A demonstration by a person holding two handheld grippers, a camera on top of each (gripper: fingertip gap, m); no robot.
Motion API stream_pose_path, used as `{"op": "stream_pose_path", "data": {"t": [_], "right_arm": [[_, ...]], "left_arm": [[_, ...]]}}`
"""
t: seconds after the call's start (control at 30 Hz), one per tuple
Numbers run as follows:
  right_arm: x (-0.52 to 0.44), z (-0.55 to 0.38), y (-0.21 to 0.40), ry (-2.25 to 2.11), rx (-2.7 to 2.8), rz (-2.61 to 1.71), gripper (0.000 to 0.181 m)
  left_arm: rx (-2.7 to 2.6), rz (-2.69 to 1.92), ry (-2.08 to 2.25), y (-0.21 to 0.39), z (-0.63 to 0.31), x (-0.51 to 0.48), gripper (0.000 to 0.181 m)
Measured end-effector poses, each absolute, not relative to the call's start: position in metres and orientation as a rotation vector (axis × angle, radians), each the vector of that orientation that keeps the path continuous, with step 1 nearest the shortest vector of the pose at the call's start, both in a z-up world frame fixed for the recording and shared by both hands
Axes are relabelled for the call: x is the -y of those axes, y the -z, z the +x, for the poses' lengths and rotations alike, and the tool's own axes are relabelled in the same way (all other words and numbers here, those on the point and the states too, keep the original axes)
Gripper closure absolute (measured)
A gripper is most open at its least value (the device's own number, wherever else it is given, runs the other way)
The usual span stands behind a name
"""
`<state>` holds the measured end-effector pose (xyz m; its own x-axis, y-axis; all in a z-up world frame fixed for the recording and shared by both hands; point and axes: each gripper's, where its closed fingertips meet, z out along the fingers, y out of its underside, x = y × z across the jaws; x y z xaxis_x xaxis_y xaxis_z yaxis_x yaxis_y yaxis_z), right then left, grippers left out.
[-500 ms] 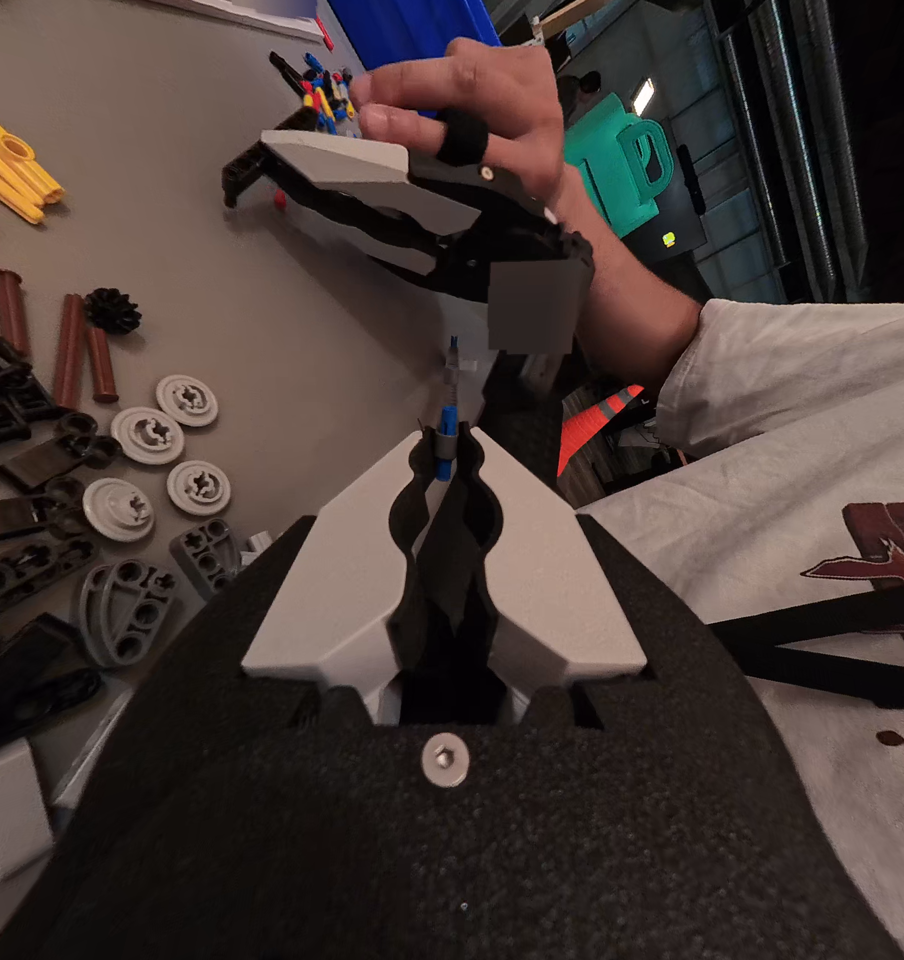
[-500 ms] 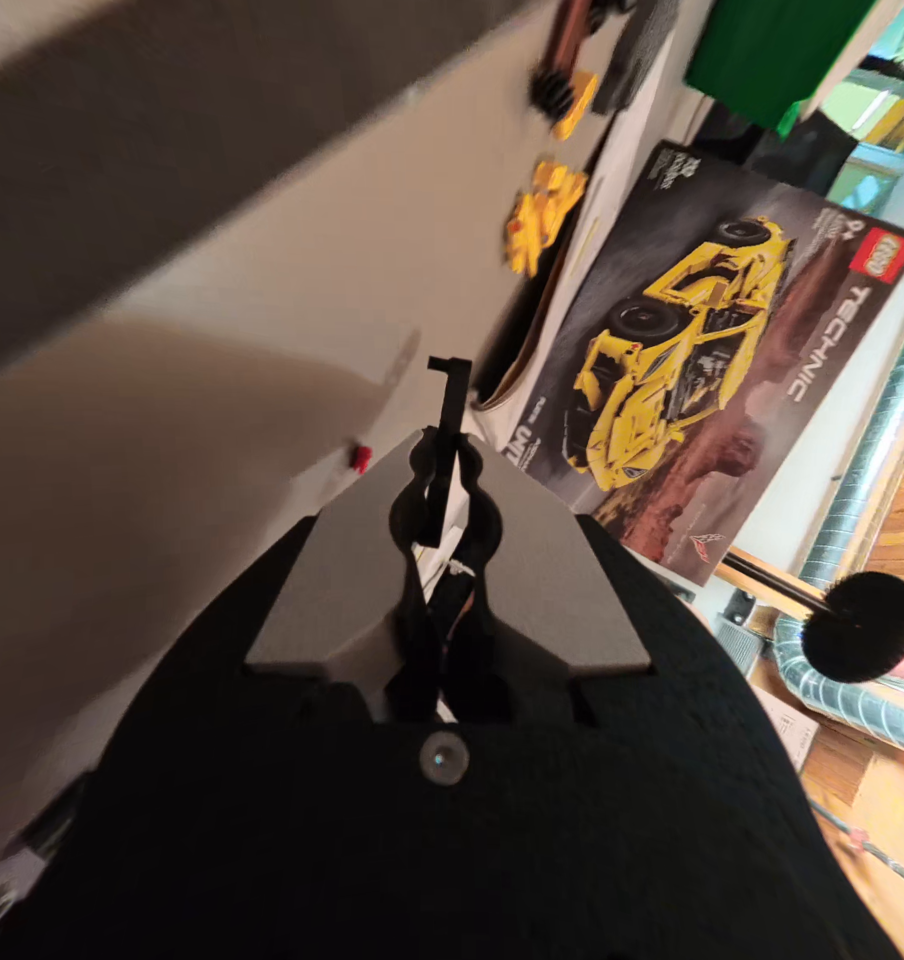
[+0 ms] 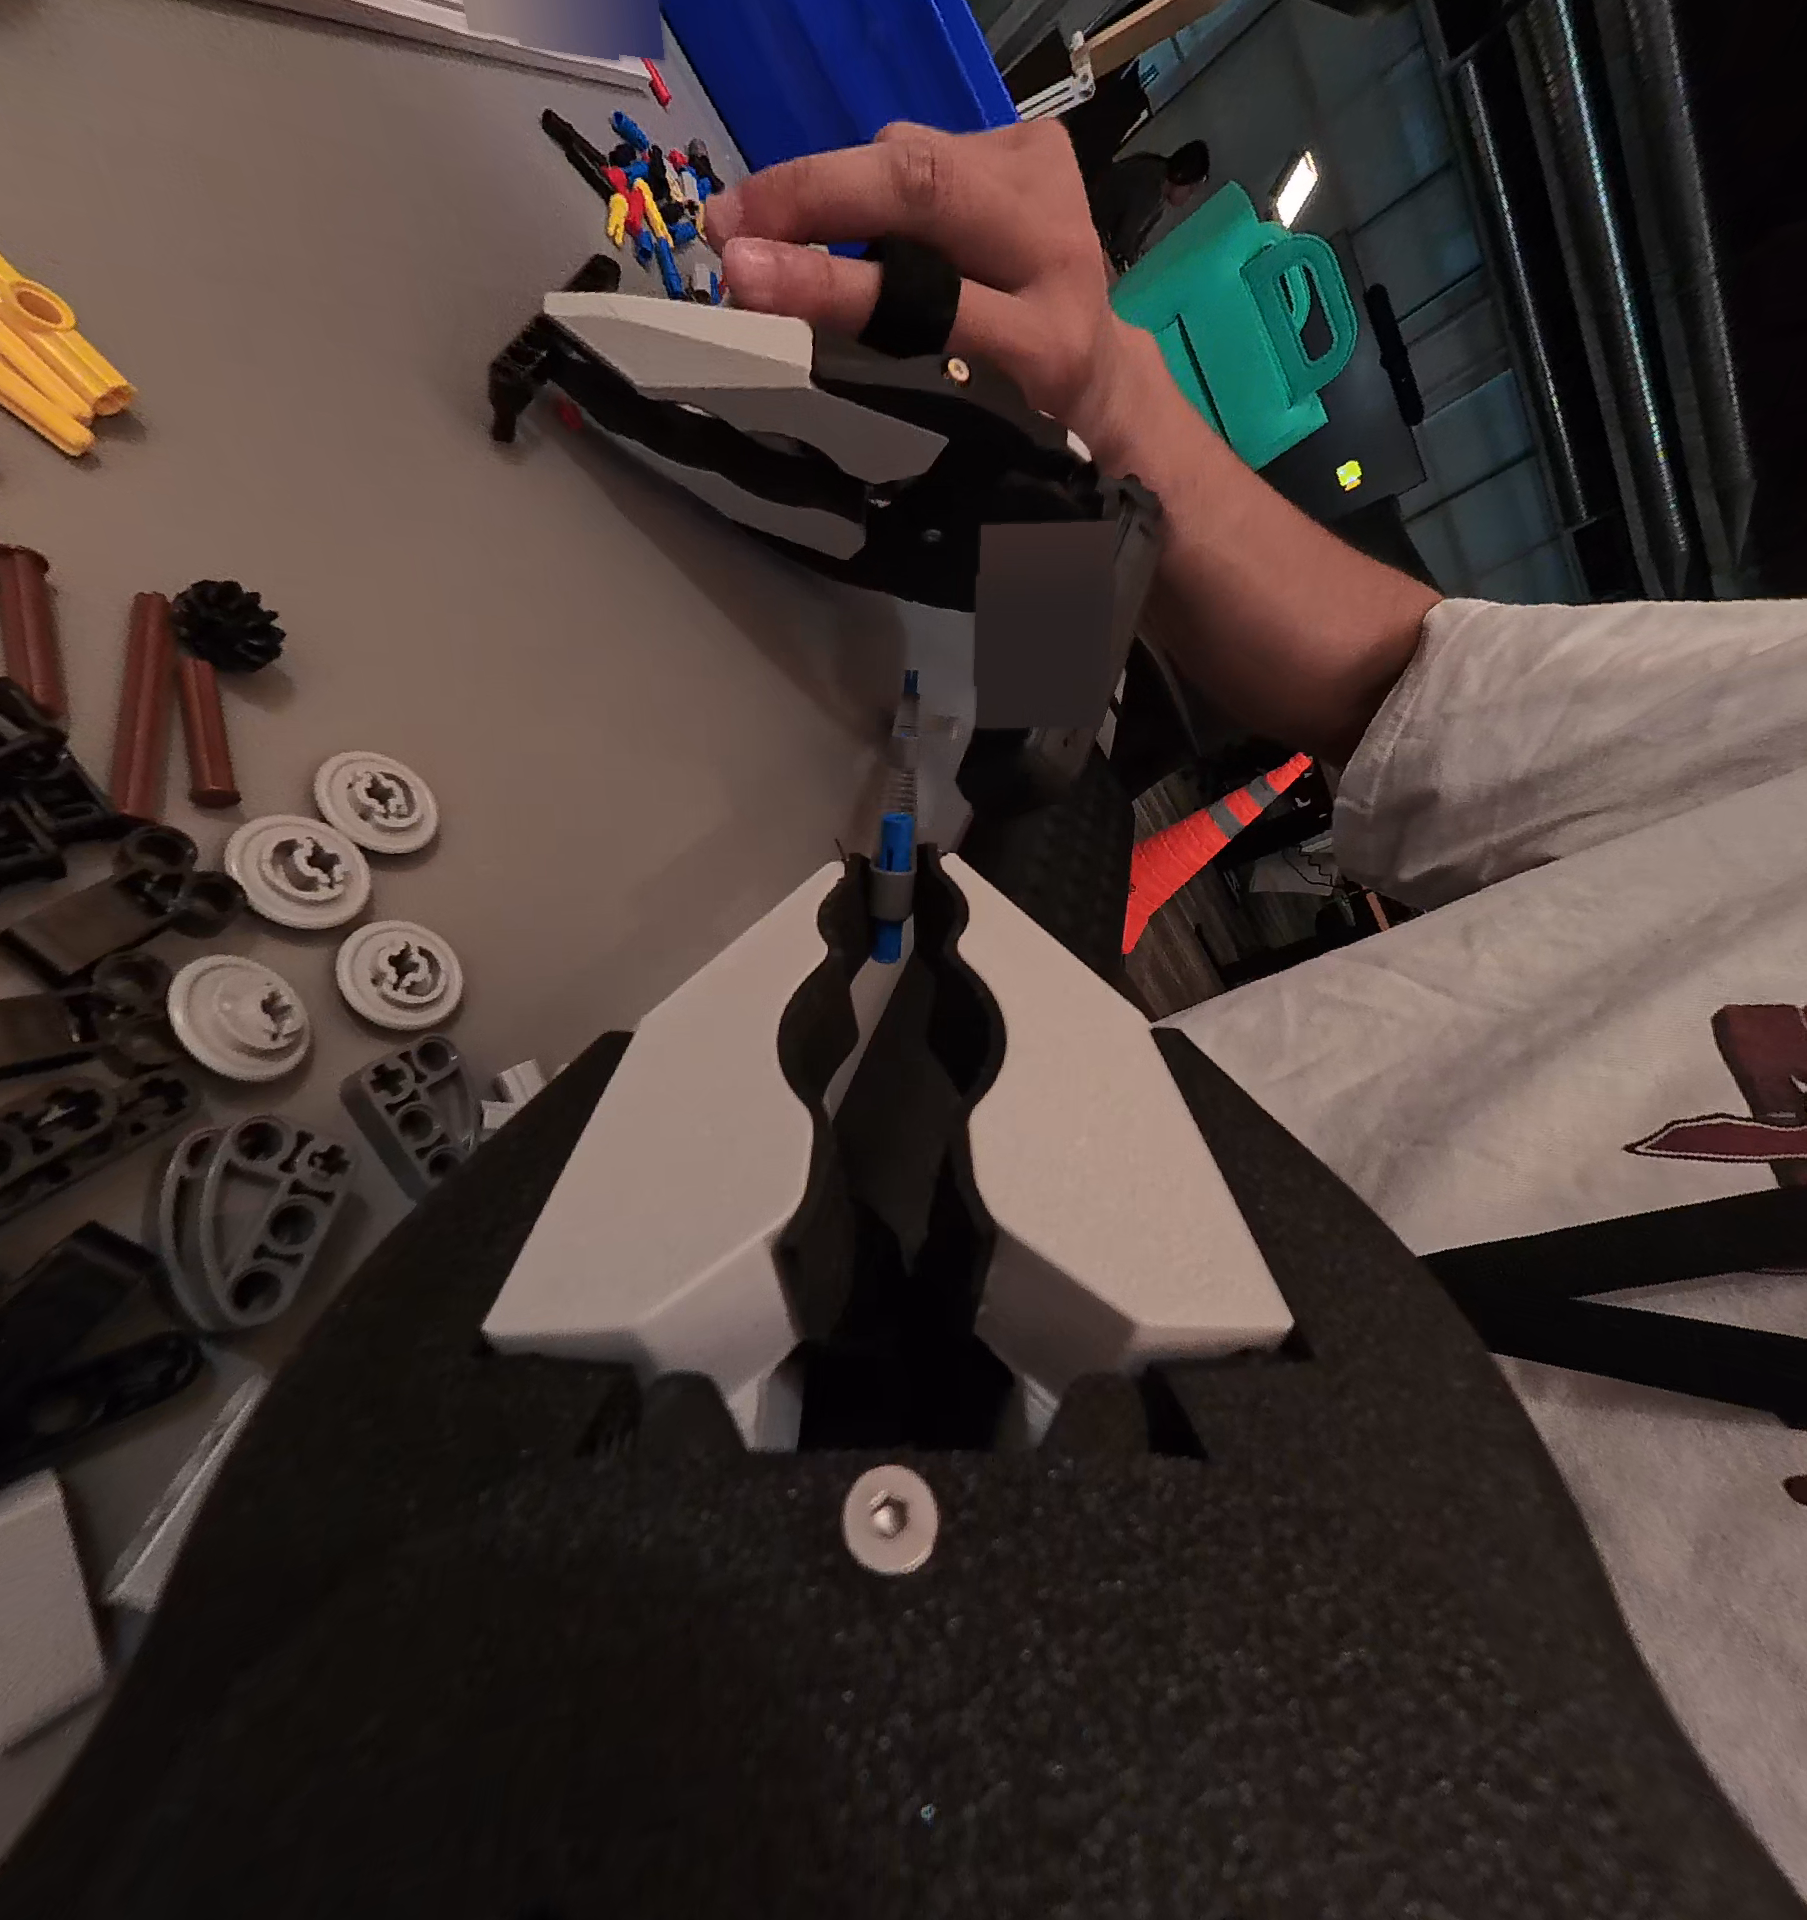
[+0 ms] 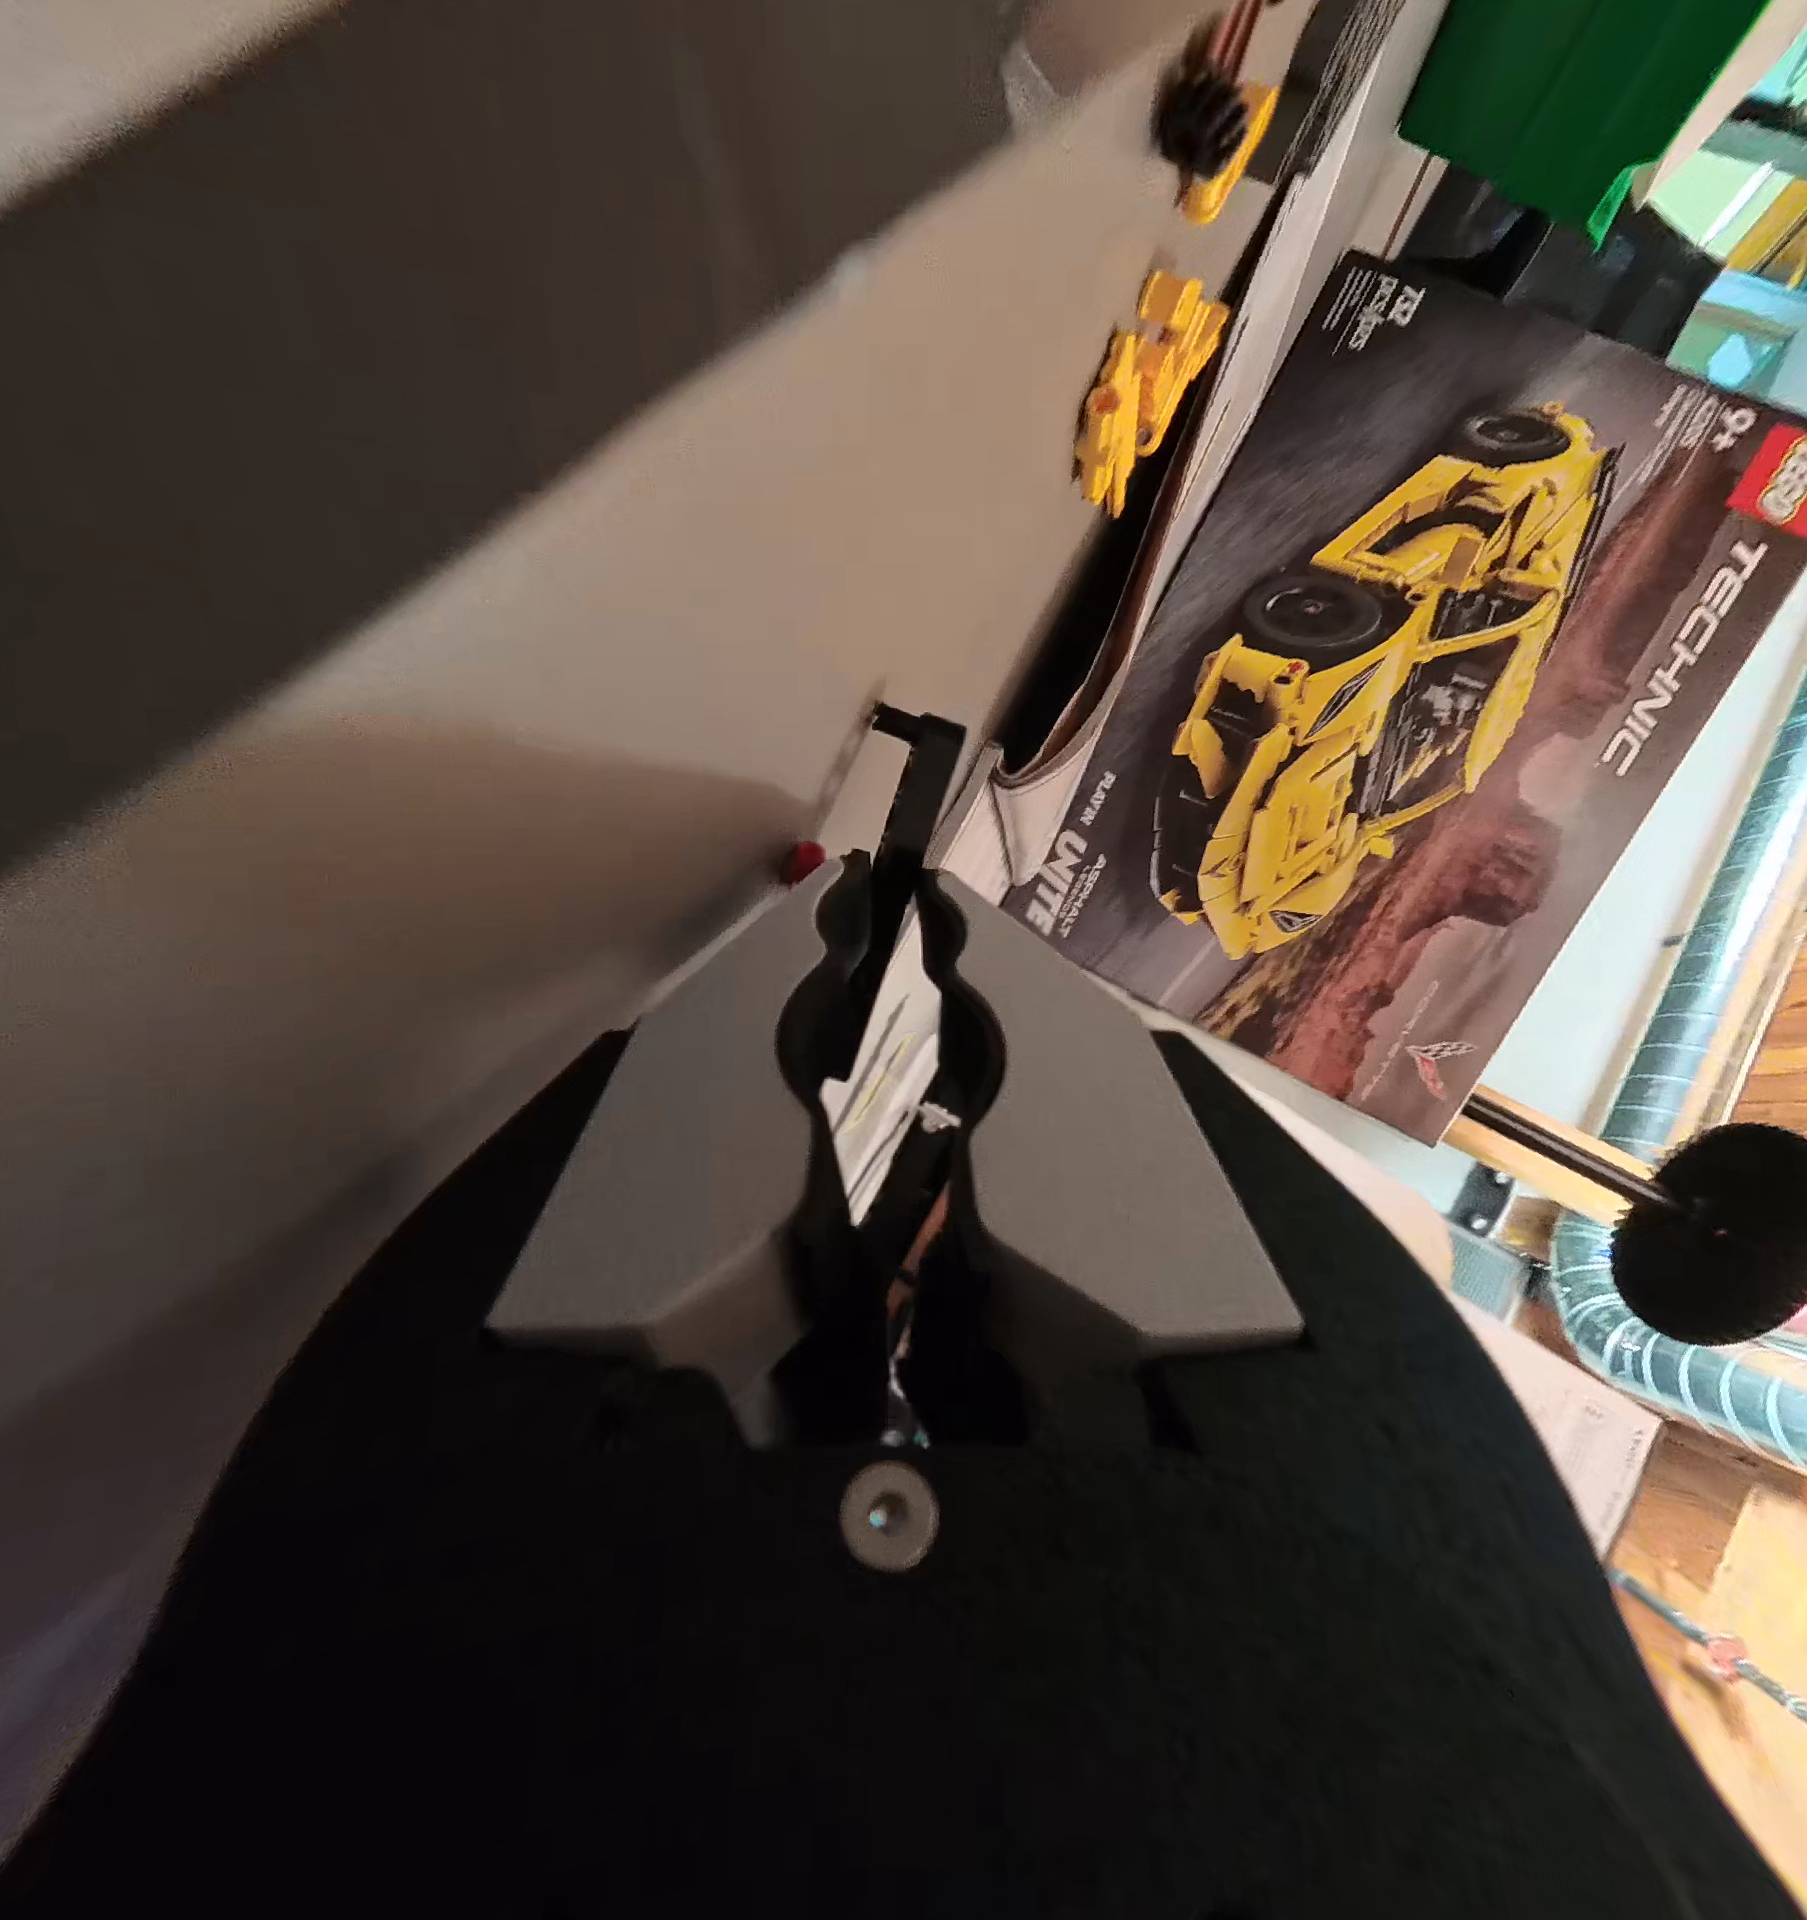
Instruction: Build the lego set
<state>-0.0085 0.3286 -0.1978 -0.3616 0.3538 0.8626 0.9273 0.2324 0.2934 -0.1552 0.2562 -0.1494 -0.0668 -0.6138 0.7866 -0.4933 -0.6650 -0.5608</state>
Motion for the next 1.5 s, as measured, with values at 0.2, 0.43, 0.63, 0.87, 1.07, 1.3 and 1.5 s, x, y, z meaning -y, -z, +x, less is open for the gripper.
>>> {"op": "stream_pose_path", "data": {"t": [0.2,0.43,0.63,0.87,1.07,1.3,1.5], "right_arm": [[-0.322,-0.007,0.194,1.057,1.768,-1.23,0.168],[-0.302,-0.01,0.186,0.42,1.518,-1.669,0.159],[-0.309,0.0,0.173,-0.504,1.318,-2.193,0.168],[-0.324,0.016,0.213,-0.531,1.667,-2.41,0.165],[-0.327,0.01,0.216,-0.321,1.889,-2.283,0.174],[-0.346,0.003,0.2,0.26,1.862,-2.001,0.175],[-0.306,-0.097,0.144,0.144,1.366,-1.941,0.174]], "left_arm": [[-1.242,-2.073,1.85,0.149,-0.155,-0.256,0.175],[-1.241,-2.07,1.859,0.149,-0.155,-0.255,0.176],[-1.261,-2.065,1.882,0.148,-0.155,-0.253,0.176],[-1.234,-2.072,1.909,0.147,-0.155,-0.255,0.176],[-1.214,-2.093,1.894,0.149,-0.155,-0.257,0.176],[-1.111,-2.142,1.871,0.151,-0.152,-0.269,0.175],[-1.077,-2.137,1.861,0.15,-0.152,-0.273,0.175]]}}
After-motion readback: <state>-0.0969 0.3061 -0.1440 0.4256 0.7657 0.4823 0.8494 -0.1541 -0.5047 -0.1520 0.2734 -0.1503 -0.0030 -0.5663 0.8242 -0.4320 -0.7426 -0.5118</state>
